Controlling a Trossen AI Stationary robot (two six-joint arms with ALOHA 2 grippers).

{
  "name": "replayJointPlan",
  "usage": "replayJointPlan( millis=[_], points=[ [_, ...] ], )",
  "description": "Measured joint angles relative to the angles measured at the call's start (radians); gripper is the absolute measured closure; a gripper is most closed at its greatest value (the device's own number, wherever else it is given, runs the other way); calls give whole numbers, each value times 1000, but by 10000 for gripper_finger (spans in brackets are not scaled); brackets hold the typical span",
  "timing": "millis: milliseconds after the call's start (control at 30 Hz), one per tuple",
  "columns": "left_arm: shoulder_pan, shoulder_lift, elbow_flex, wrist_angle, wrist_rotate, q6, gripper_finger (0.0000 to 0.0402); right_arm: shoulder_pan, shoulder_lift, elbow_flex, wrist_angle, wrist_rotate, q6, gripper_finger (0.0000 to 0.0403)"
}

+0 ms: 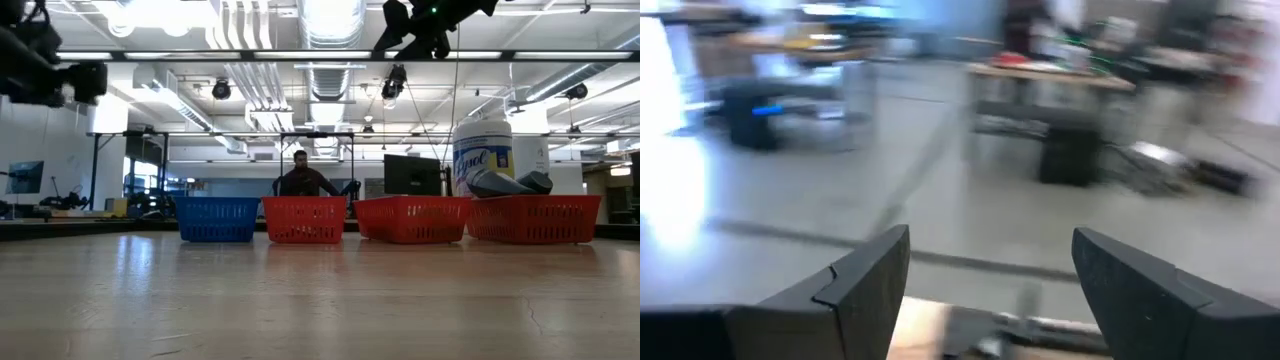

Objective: Pick & Place Travel size toiletries
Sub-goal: Return to Home Position

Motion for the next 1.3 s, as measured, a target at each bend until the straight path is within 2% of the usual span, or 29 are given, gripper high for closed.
replayJointPlan(
  millis=[33,100,200,400,500,633,833,933,967,1100,1300],
  points=[
    [0,0,-17,11,-64,-31,117,0,0,0,0,0,4,77],
    [1,-1,-53,15,-120,-123,117,0,0,-1,0,0,20,73],
    [0,-3,-107,8,-119,-212,117,0,0,-2,-1,0,22,65],
    [0,-2,-223,14,-106,-233,117,0,0,-3,0,0,22,50],
    [28,-25,-258,133,-72,-214,117,0,0,-3,1,0,24,47],
    [160,-54,-282,250,31,-214,117,0,0,-3,1,1,26,44],
    [389,-54,-349,491,58,-216,117,0,0,-3,2,1,26,43],
    [480,-54,-358,522,53,-218,117,0,0,-3,1,1,38,45],
    [483,-54,-358,523,46,-217,117,0,0,-3,1,1,48,47],
    [440,-54,-358,524,-96,-216,117,0,0,-3,1,0,57,58],
    [420,-53,-359,523,-94,-216,117,0,0,-3,1,-1,70,75]
  ],
)
